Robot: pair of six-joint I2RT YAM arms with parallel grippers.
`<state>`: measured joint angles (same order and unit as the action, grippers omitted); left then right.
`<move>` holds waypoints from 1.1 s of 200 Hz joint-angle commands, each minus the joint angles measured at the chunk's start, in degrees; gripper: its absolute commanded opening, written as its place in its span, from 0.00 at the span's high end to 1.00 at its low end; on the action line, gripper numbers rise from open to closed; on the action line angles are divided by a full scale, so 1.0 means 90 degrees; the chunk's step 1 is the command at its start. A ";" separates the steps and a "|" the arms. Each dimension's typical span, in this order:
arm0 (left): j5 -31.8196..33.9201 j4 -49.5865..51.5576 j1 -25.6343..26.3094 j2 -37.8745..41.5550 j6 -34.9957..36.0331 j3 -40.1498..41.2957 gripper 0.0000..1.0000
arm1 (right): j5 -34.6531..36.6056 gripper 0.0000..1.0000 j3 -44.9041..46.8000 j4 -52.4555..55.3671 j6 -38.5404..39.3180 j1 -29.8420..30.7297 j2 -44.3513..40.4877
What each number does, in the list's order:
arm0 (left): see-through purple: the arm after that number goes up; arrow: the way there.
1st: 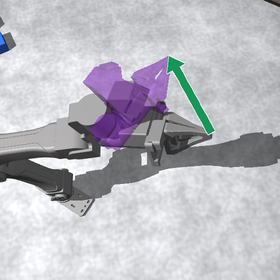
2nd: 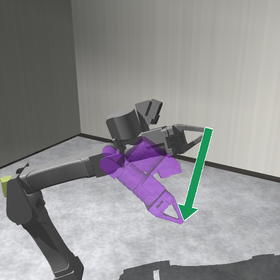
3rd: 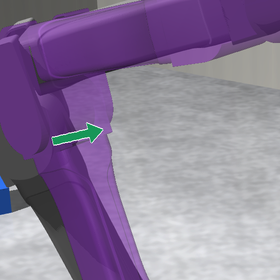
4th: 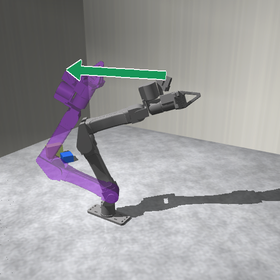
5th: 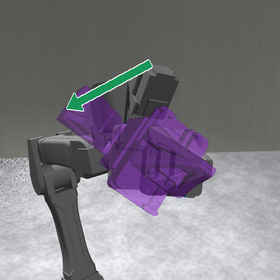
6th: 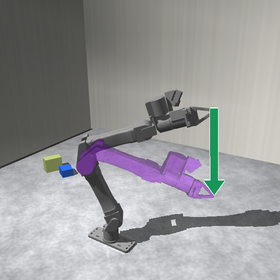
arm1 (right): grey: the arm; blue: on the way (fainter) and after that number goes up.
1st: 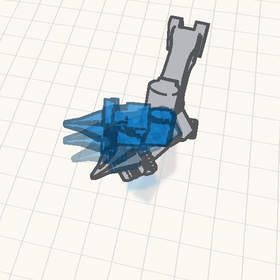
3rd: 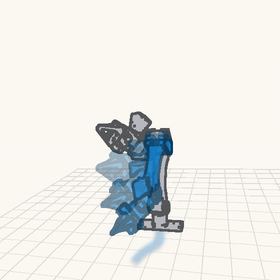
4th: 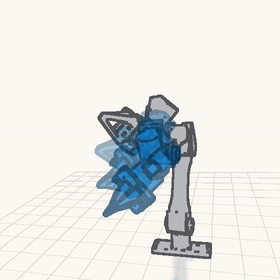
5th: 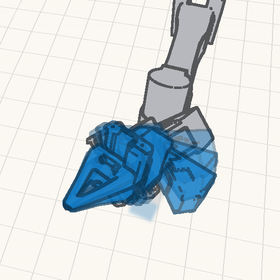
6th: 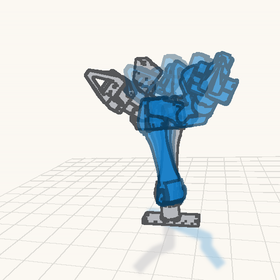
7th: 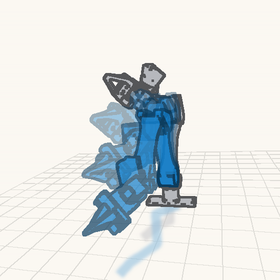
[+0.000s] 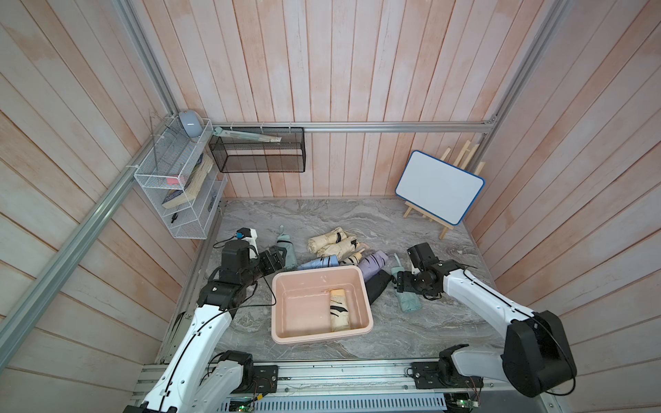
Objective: Put the umbrella into the storage box
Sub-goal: Place the umbrella in the storage box, then pick up the umbrella from the center of the board.
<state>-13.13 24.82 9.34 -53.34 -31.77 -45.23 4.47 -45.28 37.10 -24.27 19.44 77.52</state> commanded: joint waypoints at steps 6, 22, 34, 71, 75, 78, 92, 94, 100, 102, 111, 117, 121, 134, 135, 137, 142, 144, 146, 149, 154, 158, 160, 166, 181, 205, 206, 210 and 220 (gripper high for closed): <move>0.0149 -0.0322 0.0016 -0.0019 -0.0270 -0.0213 0.12 | -0.0313 0.13 -0.0051 -0.0129 0.0200 -0.0048 0.0309; 0.0292 -0.0379 0.0015 -0.0033 -0.0377 -0.0210 0.12 | -0.0439 0.13 -0.0033 -0.0263 0.0244 -0.0080 0.0482; 0.0391 -0.0348 0.0016 -0.0058 -0.0424 -0.0244 0.12 | -0.0393 0.13 -0.0097 -0.0290 0.0281 -0.0090 0.0704; 0.0497 -0.0062 0.0013 -0.0184 -0.0415 -0.0344 0.12 | -0.0204 0.15 -0.0243 -0.0436 0.0392 -0.0100 0.1100; 0.0501 -0.0043 0.0011 -0.0175 -0.0420 -0.0345 0.12 | -0.0204 0.15 -0.0243 -0.0466 0.0404 -0.0101 0.1129; 0.0515 -0.0023 0.0016 -0.0169 -0.0425 -0.0345 0.12 | -0.0200 0.15 -0.0243 -0.0477 0.0418 -0.0105 0.1151; 0.0581 0.0040 0.0015 -0.0135 -0.0456 -0.0328 0.12 | -0.0127 0.17 -0.0269 -0.0514 0.0446 -0.0105 0.1244; 0.0597 0.0051 0.0009 -0.0130 -0.0462 -0.0334 0.12 | -0.0114 0.17 -0.0271 -0.0525 0.0450 -0.0101 0.1259; 0.0638 0.0089 0.0010 -0.0120 -0.0490 -0.0331 0.12 | -0.0088 0.18 -0.0289 -0.0552 0.0466 -0.0102 0.1301; 0.0645 0.0105 0.0015 -0.0119 -0.0500 -0.0337 0.12 | -0.0089 0.18 -0.0296 -0.0556 0.0479 -0.0100 0.1312; 0.0695 0.0194 0.0012 -0.0116 -0.0545 -0.0354 0.14 | -0.0072 0.20 -0.0310 -0.0615 0.0524 -0.0100 0.1356; 0.0697 0.0253 0.0015 -0.0125 -0.0571 -0.0373 0.16 | -0.0058 0.21 -0.0311 -0.0644 0.0541 -0.0100 0.1381; 0.0668 0.0295 0.0016 -0.0136 -0.0590 -0.0372 0.17 | -0.0040 0.22 -0.0311 -0.0673 0.0542 -0.0105 0.1401; 0.0512 0.0436 0.0009 -0.0177 -0.0613 -0.0420 0.20 | 0.0043 0.24 -0.0286 -0.0730 0.0553 -0.0100 0.1416; 0.0502 0.0456 0.0003 -0.0177 -0.0617 -0.0422 0.20 | 0.0047 0.24 -0.0284 -0.0742 0.0561 -0.0100 0.1416; 0.0482 0.0490 0.0003 -0.0189 -0.0624 -0.0442 0.20 | 0.0054 0.25 -0.0277 -0.0753 0.0561 -0.0100 0.1412; 0.0445 0.0594 0.0001 -0.0195 -0.0646 -0.0478 0.21 | 0.0076 0.26 -0.0263 -0.0776 0.0559 -0.0101 0.1404; 0.0431 0.0646 -0.0002 -0.0203 -0.0654 -0.0493 0.21 | 0.0084 0.27 -0.0257 -0.0786 0.0558 -0.0100 0.1399; 0.0420 0.0693 0.0009 -0.0205 -0.0665 -0.0504 0.21 | 0.0088 0.27 -0.0261 -0.0803 0.0561 -0.0100 0.1395; 0.0401 0.0762 0.0011 -0.0205 -0.0671 -0.0519 0.21 | 0.0089 0.28 -0.0249 -0.0816 0.0550 -0.0101 0.1392; 0.0389 0.0874 0.0007 -0.0192 -0.0693 -0.0552 0.22 | 0.0097 0.30 -0.0252 -0.0840 0.0552 -0.0100 0.1378; 0.0392 0.0970 0.0009 -0.0173 -0.0706 -0.0572 0.22 | 0.0090 0.32 -0.0248 -0.0841 0.0536 -0.0100 0.1365; 0.0393 0.1016 -0.0003 -0.0168 -0.0708 -0.0578 0.22 | 0.0089 0.33 -0.0244 -0.0856 0.0533 -0.0100 0.1365; 0.0417 0.1157 0.0014 -0.0143 -0.0725 -0.0603 0.22 | 0.0080 0.35 -0.0243 -0.0870 0.0512 -0.0100 0.1349; 0.0464 0.1479 0.0003 -0.0066 -0.0745 -0.0652 0.22 | 0.0017 0.43 -0.0207 -0.0895 0.0470 -0.0100 0.1275; 0.0549 0.2025 0.0009 0.0023 -0.0797 -0.0704 0.22 | -0.0048 0.49 -0.0107 -0.0900 0.0351 -0.0100 0.1002; 0.0550 0.2051 0.0003 0.0031 -0.0801 -0.0705 0.22 | -0.0053 0.49 -0.0102 -0.0900 0.0343 -0.0100 0.0985; 0.0550 0.2130 -0.0001 0.0039 -0.0810 -0.0706 0.22 | -0.0046 0.50 -0.0097 -0.0891 0.0307 -0.0100 0.0931; 0.0538 0.2330 0.0009 0.0074 -0.0849 -0.0697 0.22 | -0.0077 0.51 -0.0078 -0.0866 0.0208 -0.0100 0.0770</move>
<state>-8.64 38.81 9.34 -53.87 -38.48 -49.78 3.55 -46.59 29.71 -20.43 18.81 87.85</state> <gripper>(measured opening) 0.780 0.541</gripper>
